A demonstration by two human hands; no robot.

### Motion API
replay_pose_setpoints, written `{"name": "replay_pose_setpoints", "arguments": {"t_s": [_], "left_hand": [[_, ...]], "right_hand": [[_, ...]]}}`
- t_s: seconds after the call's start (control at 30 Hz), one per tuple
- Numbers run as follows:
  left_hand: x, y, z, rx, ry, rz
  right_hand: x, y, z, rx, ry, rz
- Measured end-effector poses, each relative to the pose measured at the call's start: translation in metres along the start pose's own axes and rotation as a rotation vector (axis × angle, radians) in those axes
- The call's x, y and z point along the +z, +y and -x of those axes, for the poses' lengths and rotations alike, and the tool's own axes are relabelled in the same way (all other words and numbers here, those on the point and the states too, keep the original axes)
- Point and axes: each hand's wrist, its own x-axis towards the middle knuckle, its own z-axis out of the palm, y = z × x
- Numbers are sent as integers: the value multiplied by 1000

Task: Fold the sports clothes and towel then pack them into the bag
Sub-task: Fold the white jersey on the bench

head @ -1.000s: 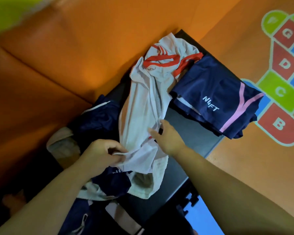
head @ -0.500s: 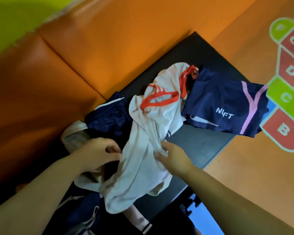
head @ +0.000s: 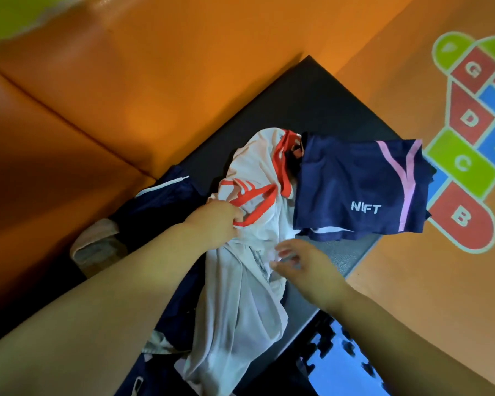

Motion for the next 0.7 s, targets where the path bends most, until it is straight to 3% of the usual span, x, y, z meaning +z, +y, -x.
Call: {"name": "replay_pose_setpoints", "arguments": {"t_s": [0.1, 0.3, 0.37, 0.53, 0.7], "left_hand": [[-1, -7, 4, -27, 100, 105], [-35, -20, 65, -31, 194, 606], [-51, -26, 92, -20, 215, 674], [-89, -24, 158, 72, 337, 859], [-113, -27, 210, 78, 423, 918]], "right_hand": [[-2, -13, -15, 32, 7, -52], [9, -55, -22, -87, -107, -71], [10, -70, -20, -102, -95, -57], [20, -112, 9, -118, -258, -134], [36, -148, 51, -233, -188, -127]]}}
